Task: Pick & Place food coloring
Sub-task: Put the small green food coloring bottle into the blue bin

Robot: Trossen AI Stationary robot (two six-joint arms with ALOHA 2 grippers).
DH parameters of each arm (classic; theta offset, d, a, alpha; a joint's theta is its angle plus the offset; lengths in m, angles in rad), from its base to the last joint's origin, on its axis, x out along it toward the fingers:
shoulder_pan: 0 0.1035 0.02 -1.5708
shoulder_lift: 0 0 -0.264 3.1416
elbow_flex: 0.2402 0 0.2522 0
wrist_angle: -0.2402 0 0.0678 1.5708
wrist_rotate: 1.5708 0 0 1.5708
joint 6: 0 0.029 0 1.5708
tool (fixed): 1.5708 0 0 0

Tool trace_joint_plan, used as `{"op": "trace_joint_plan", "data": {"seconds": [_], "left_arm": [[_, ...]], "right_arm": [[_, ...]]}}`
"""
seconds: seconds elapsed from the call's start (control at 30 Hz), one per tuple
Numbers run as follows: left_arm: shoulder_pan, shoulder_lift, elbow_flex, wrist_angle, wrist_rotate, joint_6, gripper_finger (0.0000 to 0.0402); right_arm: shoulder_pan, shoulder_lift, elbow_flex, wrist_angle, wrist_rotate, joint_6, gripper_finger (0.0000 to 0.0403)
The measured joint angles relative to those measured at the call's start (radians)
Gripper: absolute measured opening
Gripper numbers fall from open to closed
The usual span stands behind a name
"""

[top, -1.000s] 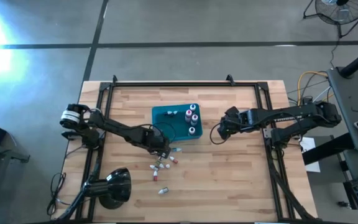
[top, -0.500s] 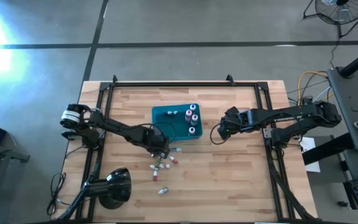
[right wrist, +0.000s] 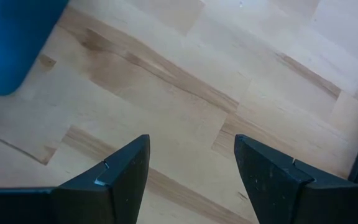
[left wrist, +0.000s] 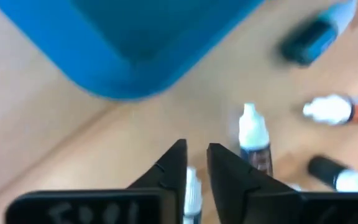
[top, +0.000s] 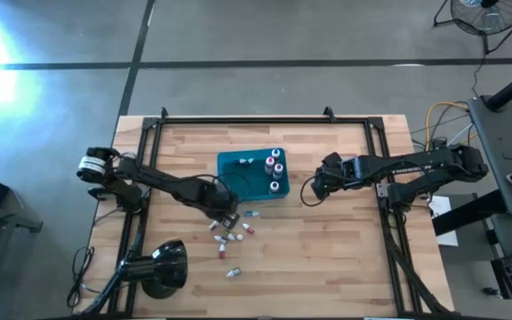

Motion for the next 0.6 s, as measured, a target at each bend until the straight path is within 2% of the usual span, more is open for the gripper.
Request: {"op": "trace_joint_plan", "data": {"seconds": [0.13,0.3,0.6], "left_arm": [[0.0,0.002,-0.001,-0.013,0.061,-0.017,0.0094],[-0.001,0.002,-0.002,-0.069,0.082,-0.056,0.0146],[-0.005,0.009,-0.003,-0.064,0.103,-0.052,0.016]], "right_arm": [[0.0,0.0,-0.005,0.002,0.002,0.01,0.0228],[0.0,0.0,-0.008,0.003,0.002,0.01,0.0228],[0.0,0.0,-0.012,0.005,0.002,0.01,0.0228]]}}
